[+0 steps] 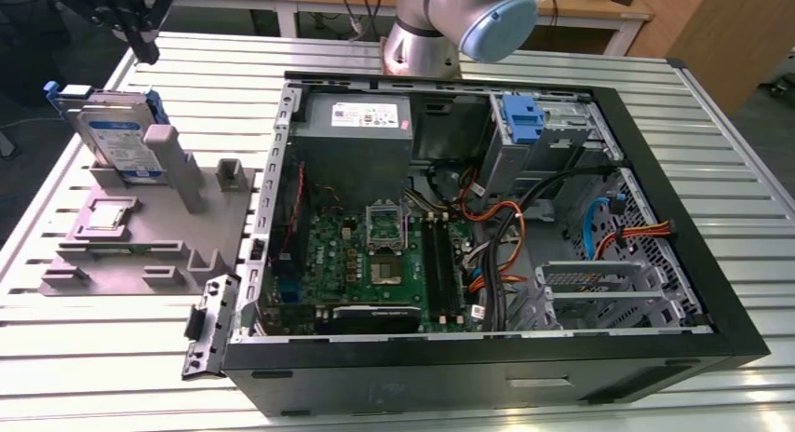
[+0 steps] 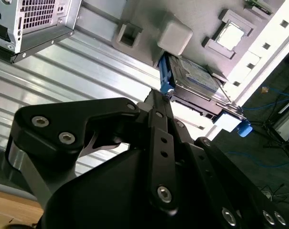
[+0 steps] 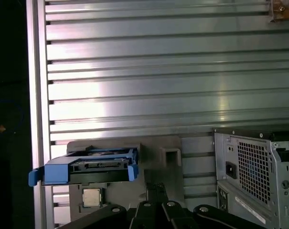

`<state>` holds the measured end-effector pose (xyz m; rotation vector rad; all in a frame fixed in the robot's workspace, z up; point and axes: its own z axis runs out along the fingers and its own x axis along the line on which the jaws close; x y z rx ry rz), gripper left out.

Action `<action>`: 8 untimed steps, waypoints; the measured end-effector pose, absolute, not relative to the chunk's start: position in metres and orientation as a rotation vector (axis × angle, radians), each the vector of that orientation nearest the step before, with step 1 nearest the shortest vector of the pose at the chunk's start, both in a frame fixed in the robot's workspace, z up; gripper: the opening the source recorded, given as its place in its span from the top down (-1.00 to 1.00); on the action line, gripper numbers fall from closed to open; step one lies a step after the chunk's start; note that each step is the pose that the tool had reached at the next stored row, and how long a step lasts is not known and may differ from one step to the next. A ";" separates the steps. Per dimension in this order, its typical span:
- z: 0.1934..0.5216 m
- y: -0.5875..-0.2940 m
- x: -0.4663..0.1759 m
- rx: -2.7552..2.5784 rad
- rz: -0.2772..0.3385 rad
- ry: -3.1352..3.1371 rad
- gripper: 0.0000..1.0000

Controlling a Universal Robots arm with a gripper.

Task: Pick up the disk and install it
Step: 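Reach for the disk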

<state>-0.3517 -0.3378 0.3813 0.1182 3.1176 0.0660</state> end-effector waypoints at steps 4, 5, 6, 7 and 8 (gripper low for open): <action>0.381 -0.338 -0.355 0.118 0.066 3.118 0.80; 0.381 -0.338 -0.355 0.118 0.066 3.118 0.80; 0.381 -0.338 -0.356 0.118 0.066 3.118 0.80; 0.381 -0.338 -0.357 0.118 0.066 3.118 0.80; 0.381 -0.337 -0.358 0.118 0.066 3.118 0.80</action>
